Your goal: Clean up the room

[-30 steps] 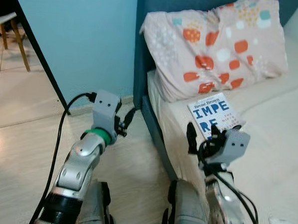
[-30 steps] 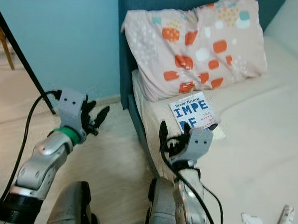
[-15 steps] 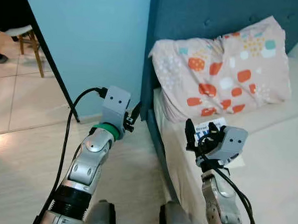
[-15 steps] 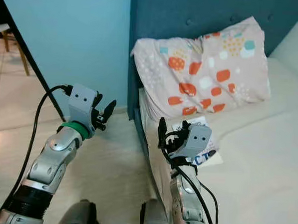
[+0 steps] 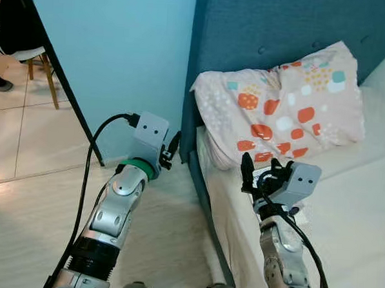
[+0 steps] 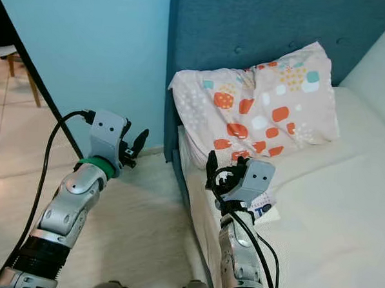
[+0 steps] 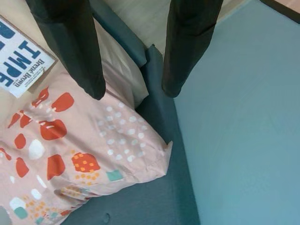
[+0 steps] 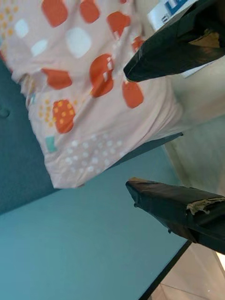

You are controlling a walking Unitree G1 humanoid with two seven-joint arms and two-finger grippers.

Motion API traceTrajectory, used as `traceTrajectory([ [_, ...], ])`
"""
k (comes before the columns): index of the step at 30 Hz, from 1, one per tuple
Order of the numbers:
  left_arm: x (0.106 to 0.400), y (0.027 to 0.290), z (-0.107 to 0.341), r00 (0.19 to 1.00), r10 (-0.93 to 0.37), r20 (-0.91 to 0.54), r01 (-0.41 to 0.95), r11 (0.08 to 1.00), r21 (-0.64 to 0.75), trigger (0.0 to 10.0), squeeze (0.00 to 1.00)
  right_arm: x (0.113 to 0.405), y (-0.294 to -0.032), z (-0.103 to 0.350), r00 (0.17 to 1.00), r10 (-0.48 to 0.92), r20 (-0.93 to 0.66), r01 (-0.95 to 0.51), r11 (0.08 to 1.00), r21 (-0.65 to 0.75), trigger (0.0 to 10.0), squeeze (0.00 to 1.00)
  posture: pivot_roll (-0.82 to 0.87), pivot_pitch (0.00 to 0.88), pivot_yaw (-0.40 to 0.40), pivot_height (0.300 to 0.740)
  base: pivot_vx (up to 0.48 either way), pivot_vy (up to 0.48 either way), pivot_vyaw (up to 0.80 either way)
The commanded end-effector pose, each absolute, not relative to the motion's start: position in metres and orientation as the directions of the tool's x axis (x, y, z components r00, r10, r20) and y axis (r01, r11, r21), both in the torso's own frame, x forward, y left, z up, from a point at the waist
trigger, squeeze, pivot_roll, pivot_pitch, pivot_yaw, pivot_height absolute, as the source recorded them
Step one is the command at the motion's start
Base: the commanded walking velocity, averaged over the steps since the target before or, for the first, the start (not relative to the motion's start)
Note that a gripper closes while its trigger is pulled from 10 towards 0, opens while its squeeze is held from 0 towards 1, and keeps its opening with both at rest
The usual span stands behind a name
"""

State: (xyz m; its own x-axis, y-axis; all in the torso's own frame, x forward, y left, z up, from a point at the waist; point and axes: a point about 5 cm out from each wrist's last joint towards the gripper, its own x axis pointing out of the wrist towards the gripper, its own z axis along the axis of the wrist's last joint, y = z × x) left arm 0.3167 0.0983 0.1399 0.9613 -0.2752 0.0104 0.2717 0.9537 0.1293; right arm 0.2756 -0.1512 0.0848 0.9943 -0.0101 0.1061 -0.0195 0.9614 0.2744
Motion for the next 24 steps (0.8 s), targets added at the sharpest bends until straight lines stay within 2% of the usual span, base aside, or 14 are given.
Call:
traceTrajectory([
  [1,0.3131,0.0971,0.1308,0.961,-0.276,-0.016,0.276,0.953,0.123,10.0,0.00,0.2730,-0.1537,0.0782,0.996,-0.026,0.084,0.002,0.959,0.282,10.0,0.00,0.04,0.046,0.006,0.736,-0.330,0.000,0.00],
  [24,0.3128,0.0981,0.1307,0.962,-0.273,-0.017,0.273,0.953,0.131,10.0,0.00,0.2713,-0.1512,0.0709,0.998,-0.025,0.064,0.005,0.958,0.287,10.0,0.00,0.05,0.049,0.015,0.736,-0.349,0.000,0.00],
])
